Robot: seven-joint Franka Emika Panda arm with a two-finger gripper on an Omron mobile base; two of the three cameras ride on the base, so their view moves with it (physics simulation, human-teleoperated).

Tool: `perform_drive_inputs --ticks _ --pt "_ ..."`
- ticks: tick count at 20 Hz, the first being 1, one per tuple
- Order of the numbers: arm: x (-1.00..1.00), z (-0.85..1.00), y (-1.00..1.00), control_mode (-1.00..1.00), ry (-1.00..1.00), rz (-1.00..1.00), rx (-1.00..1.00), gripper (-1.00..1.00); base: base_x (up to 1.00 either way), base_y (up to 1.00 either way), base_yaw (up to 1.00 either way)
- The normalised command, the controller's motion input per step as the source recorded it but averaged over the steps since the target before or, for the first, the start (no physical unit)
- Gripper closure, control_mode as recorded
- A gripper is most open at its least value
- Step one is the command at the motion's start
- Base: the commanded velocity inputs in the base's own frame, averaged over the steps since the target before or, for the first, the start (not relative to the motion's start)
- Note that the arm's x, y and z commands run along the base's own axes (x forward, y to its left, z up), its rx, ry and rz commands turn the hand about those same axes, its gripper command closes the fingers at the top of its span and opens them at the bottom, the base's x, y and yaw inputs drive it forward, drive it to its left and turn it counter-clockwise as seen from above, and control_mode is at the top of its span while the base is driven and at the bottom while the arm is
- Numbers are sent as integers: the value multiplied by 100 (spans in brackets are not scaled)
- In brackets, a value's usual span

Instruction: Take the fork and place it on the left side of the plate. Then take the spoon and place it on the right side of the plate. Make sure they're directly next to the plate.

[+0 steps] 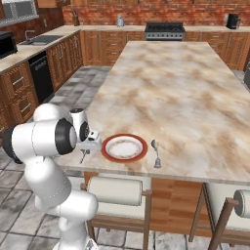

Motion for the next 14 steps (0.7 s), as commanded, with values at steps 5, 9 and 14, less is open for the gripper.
perform_drive_inputs --ticks 5,9,14 --pt "9 -20 0 -100 0 6 0 100 0 0 0" --pt "8 -21 0 -100 -1 3 0 100 0 0 0" --pt "21 -10 -2 -100 -4 0 0 100 0 0 0"
